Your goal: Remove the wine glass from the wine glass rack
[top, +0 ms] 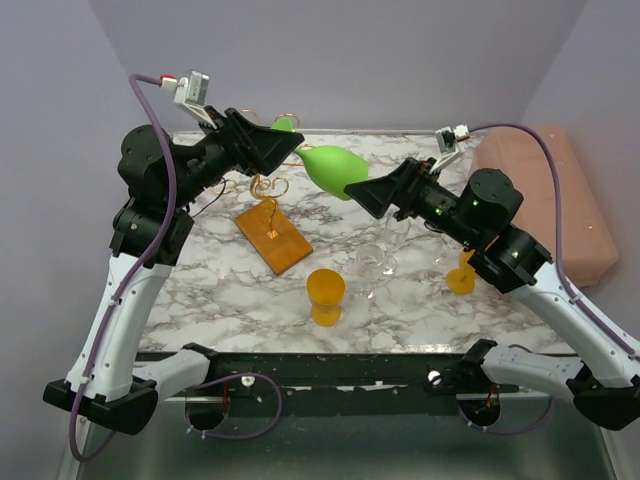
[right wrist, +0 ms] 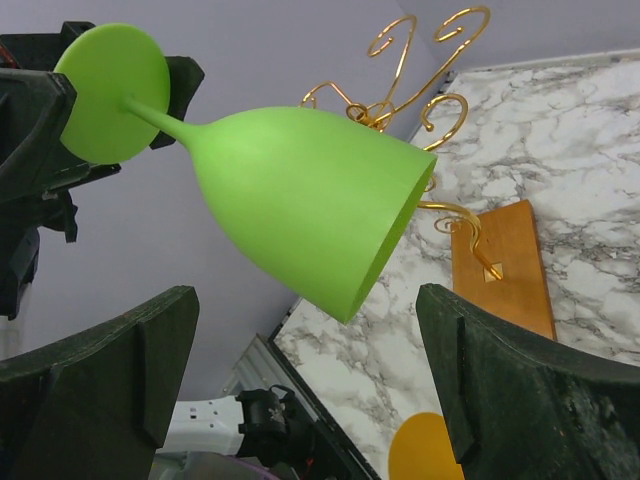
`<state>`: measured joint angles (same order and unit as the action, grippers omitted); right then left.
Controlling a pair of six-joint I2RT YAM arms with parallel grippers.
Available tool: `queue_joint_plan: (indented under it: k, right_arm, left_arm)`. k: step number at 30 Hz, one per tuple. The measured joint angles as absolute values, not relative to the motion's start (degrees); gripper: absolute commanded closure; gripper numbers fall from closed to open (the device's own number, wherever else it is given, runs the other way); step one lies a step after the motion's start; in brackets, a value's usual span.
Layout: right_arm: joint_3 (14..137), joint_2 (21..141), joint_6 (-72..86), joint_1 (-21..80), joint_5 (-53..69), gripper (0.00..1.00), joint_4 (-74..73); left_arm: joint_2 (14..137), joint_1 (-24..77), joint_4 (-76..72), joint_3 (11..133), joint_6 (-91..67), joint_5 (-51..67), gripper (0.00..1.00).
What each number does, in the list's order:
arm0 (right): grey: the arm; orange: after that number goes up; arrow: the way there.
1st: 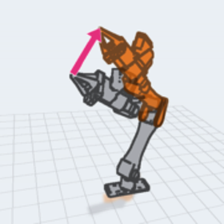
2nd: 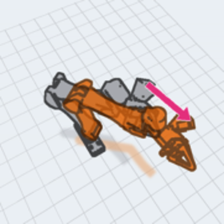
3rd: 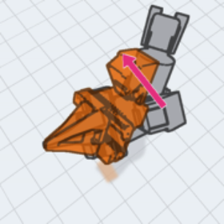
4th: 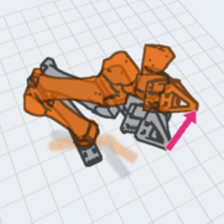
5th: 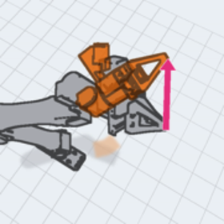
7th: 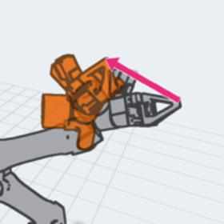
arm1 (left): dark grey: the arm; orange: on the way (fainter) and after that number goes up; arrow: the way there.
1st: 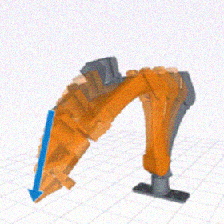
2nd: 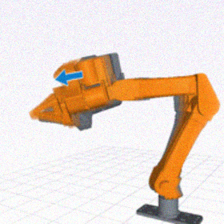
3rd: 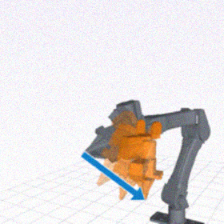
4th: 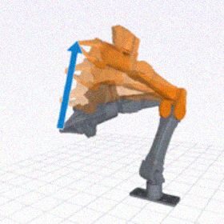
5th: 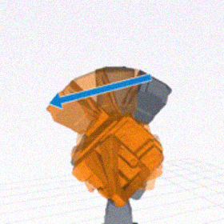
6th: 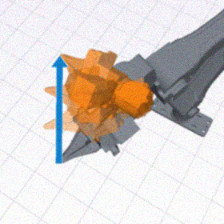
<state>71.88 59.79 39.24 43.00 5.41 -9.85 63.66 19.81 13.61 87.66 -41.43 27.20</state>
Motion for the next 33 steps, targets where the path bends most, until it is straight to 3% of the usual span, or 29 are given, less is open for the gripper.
queue_joint_plan:
  k: [33]
  right_arm:
    - [59.3, 56.1, 50.1, 43.0, 16.9, 0.01, 18.2]
  left_arm:
    - [59.4, 18.1, 10.3, 84.3, -51.2, 29.6, 0.26]
